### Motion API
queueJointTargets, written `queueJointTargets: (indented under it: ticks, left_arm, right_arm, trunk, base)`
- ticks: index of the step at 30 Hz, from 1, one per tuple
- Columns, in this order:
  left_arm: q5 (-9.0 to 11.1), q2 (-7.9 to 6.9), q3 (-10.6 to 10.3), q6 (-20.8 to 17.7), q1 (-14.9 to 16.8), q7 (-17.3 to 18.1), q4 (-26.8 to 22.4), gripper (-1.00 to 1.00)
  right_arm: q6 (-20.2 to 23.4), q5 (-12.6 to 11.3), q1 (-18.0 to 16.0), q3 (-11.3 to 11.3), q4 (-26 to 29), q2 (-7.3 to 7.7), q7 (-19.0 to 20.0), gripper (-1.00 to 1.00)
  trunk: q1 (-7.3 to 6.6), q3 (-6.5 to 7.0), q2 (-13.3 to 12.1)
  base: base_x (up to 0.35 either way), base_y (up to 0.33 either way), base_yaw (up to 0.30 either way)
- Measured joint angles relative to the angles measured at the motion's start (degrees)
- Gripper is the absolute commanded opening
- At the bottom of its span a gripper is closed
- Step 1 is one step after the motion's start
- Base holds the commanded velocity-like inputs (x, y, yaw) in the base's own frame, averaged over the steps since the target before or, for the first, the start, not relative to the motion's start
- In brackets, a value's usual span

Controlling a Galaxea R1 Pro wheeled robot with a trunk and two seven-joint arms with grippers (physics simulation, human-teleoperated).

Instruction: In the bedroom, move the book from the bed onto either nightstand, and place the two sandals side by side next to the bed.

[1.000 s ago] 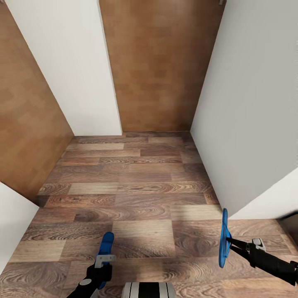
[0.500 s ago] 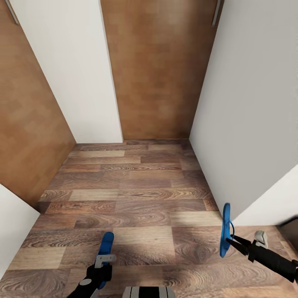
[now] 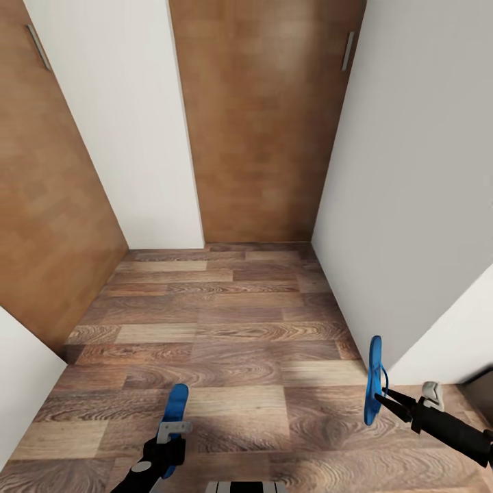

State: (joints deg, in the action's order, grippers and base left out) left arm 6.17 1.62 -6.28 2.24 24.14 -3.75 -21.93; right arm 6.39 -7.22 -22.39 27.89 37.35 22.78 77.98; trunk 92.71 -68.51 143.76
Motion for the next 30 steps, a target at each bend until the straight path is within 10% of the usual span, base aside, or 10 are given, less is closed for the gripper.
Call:
queueJointTargets:
  ticks: [30]
  left_arm:
    - [0.0, 0.35, 0.0, 0.0, 0.0, 0.1, 0.1, -1.00]
  right_arm:
    - [-0.7, 0.8, 0.1, -0.3, -2.7, -0.40, -0.2, -1.00]
  trunk:
    - [-0.77, 6.65, -0.4]
  base:
    - [0.000, 0.000, 0.000]
